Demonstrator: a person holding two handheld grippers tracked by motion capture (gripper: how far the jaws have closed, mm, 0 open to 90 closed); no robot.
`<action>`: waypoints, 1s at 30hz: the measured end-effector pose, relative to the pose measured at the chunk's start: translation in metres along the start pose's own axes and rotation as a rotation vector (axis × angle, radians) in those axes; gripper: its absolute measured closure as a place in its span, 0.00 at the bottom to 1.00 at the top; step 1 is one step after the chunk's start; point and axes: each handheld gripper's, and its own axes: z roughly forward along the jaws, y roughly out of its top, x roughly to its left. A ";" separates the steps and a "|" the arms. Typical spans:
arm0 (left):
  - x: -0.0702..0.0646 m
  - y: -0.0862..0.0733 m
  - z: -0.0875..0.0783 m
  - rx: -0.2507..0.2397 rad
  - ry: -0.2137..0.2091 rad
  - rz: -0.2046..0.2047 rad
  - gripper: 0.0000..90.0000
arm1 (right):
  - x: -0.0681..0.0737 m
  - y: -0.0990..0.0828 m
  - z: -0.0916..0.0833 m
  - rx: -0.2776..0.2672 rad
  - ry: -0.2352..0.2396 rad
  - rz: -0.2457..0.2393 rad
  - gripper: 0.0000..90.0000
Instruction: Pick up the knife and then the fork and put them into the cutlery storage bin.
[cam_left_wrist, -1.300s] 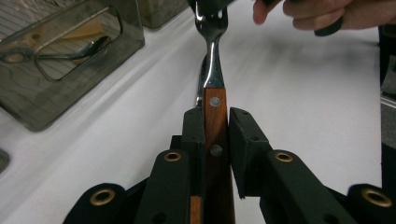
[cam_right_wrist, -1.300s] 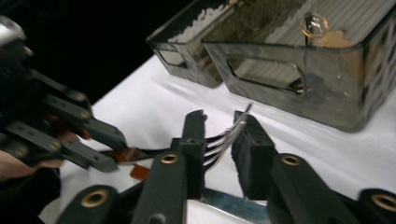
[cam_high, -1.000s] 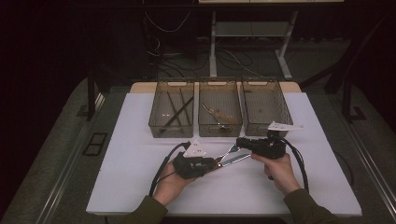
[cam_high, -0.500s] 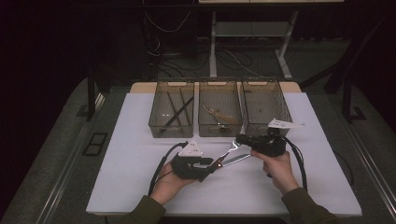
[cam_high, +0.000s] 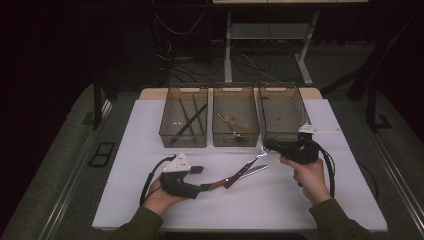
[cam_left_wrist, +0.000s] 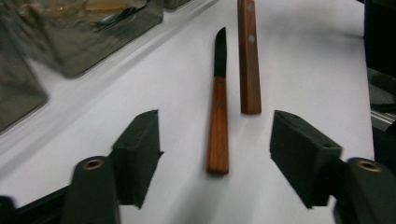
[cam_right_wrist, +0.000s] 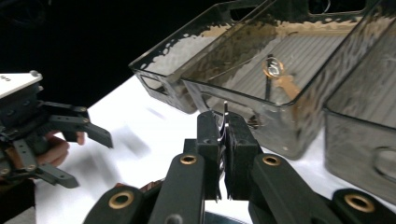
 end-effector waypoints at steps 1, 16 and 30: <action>0.000 -0.003 -0.001 -0.006 0.000 -0.009 0.30 | 0.000 0.002 -0.002 0.005 -0.008 -0.003 0.96; 0.004 -0.022 -0.012 0.019 0.066 -0.030 0.00 | -0.027 0.050 -0.043 -0.072 -0.122 -0.021 0.96; 0.002 -0.020 -0.012 0.016 0.077 -0.034 0.00 | -0.058 0.096 -0.081 -0.160 -0.261 0.004 0.96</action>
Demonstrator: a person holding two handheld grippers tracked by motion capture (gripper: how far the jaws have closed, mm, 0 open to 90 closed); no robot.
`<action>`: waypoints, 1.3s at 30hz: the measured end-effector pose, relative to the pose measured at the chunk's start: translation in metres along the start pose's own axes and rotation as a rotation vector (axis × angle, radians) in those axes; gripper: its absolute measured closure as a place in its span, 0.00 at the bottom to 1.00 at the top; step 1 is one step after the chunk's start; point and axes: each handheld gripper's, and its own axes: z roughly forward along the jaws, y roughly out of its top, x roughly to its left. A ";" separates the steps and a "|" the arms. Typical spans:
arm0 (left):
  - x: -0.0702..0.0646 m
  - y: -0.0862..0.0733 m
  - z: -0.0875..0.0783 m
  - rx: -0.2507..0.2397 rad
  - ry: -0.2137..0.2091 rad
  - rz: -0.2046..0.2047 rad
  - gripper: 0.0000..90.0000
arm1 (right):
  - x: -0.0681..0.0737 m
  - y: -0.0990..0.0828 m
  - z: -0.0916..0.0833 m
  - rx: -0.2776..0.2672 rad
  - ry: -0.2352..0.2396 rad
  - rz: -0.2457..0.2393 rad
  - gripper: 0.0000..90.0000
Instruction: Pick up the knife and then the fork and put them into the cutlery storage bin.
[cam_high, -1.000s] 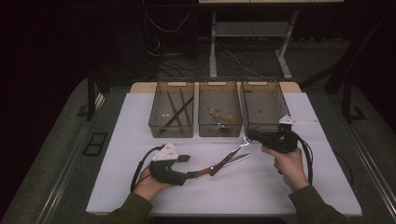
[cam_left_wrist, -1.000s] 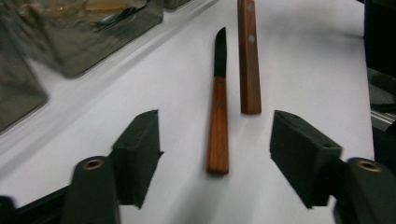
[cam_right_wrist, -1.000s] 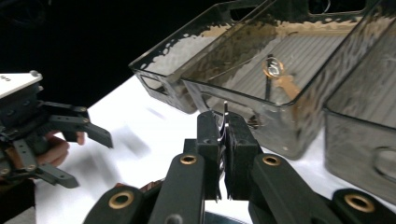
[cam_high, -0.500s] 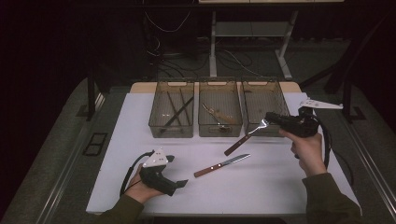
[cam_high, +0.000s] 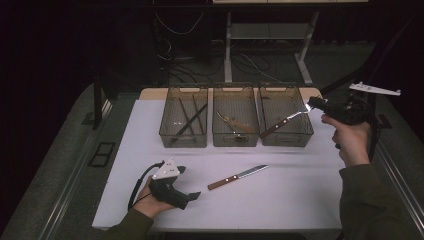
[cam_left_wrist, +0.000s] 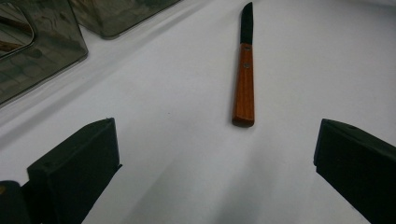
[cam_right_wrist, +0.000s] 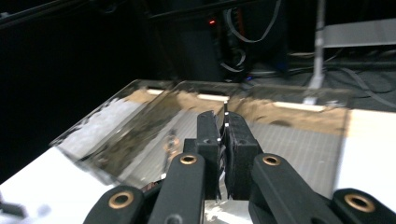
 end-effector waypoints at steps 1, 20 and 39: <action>0.000 0.000 0.000 0.003 -0.002 0.002 0.00 | -0.003 0.003 -0.001 -0.004 -0.012 0.001 0.96; -0.001 -0.001 0.004 0.031 -0.022 0.006 0.00 | -0.043 0.008 0.047 0.173 -0.122 -0.042 0.95; -0.002 0.000 0.006 0.044 -0.036 0.016 0.00 | -0.072 -0.016 0.085 0.292 -0.166 -0.014 0.90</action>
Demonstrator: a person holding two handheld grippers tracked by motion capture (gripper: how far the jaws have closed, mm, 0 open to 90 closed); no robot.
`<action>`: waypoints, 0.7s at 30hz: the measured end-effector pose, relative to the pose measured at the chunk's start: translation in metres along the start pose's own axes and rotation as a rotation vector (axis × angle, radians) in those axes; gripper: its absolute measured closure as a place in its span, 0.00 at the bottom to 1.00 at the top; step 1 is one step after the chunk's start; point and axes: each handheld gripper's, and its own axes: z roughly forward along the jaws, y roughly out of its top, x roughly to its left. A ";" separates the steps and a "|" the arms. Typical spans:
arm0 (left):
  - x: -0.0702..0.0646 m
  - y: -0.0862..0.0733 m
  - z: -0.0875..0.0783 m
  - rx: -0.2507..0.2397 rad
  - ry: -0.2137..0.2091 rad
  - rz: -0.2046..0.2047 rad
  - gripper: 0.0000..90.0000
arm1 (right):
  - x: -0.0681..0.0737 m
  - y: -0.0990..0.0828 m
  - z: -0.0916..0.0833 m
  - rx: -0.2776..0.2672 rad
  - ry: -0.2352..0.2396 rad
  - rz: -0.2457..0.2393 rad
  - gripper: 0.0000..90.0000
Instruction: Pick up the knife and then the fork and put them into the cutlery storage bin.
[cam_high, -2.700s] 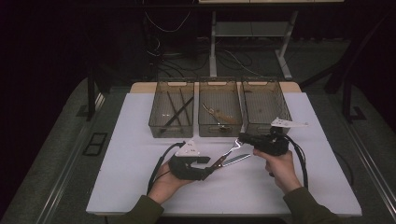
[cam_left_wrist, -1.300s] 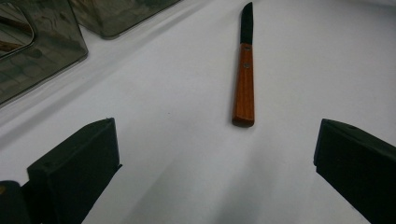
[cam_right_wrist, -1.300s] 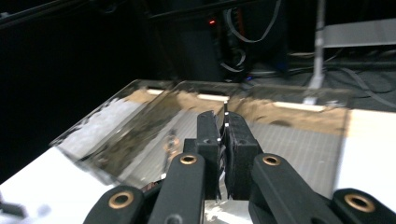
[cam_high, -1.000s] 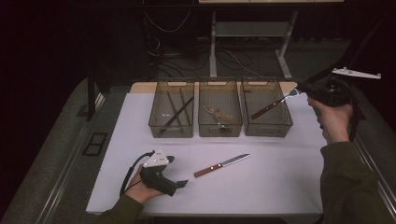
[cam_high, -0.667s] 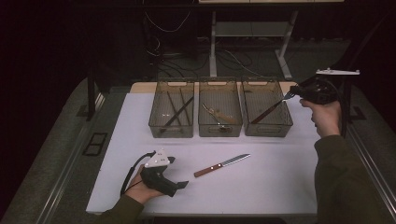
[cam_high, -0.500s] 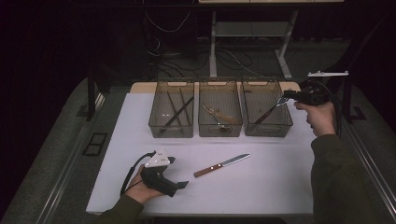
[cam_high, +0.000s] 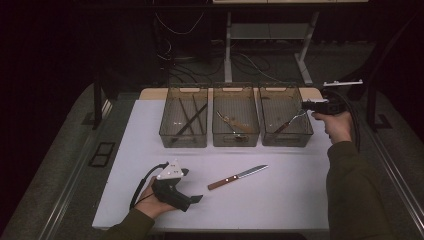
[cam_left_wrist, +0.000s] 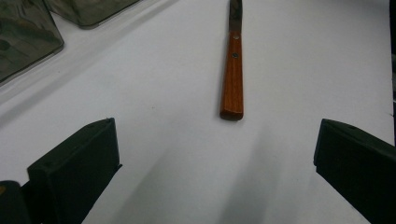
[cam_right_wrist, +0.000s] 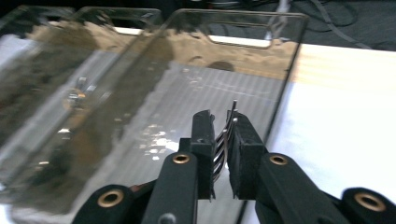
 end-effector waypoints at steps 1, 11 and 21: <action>0.000 0.000 0.000 0.000 -0.001 0.000 0.00 | 0.000 -0.001 0.002 -0.011 -0.010 0.009 0.89; 0.000 0.000 0.000 -0.002 -0.004 0.000 0.00 | 0.000 -0.003 0.006 -0.014 -0.087 -0.012 0.46; 0.000 0.000 0.000 0.001 0.000 0.000 0.00 | 0.007 -0.016 -0.008 -0.050 -0.041 -0.044 0.33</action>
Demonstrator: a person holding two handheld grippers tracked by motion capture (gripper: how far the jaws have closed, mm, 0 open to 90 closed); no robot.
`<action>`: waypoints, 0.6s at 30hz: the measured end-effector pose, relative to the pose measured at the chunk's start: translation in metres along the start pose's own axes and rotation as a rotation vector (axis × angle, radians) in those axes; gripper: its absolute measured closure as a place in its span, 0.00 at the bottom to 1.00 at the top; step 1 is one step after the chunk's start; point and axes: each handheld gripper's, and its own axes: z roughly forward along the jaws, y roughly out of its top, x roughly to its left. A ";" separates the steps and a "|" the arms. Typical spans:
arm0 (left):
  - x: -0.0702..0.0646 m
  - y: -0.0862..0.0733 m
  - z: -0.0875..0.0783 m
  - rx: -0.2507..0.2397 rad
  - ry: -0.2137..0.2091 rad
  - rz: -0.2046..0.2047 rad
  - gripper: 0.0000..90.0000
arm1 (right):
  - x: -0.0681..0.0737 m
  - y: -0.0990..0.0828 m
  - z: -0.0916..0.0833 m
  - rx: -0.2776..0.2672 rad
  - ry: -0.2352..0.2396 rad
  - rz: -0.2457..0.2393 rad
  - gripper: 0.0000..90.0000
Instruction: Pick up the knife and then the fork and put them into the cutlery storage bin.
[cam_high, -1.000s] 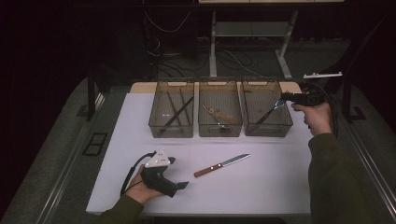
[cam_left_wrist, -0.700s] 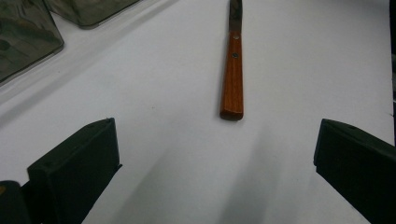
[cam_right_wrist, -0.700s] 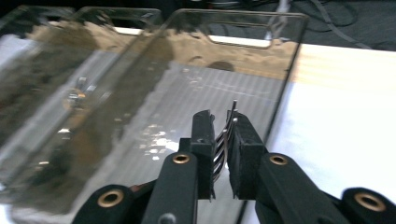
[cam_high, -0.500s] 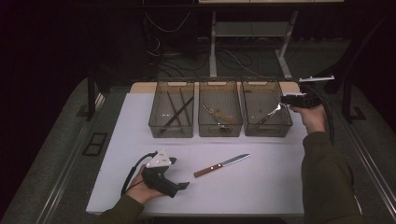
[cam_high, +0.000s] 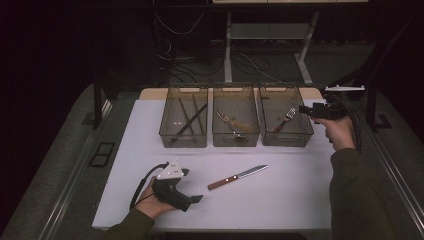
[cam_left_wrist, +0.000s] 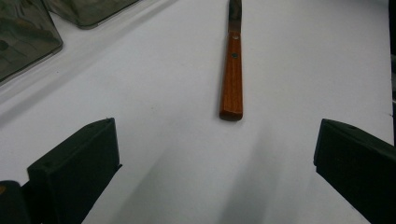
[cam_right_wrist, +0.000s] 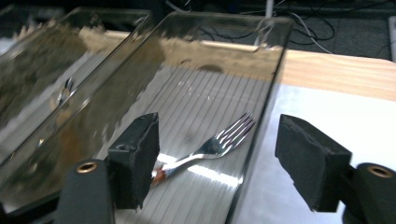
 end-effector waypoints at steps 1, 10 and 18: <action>0.000 0.000 0.000 -0.001 0.001 -0.002 0.00 | 0.003 -0.002 -0.002 0.001 -0.005 -0.012 0.32; -0.001 0.000 0.000 -0.001 0.005 -0.002 0.00 | 0.033 -0.018 -0.025 -0.016 0.038 -0.088 0.22; -0.001 0.000 0.000 0.000 0.010 0.001 0.00 | 0.060 -0.040 -0.044 -0.028 0.106 -0.164 0.13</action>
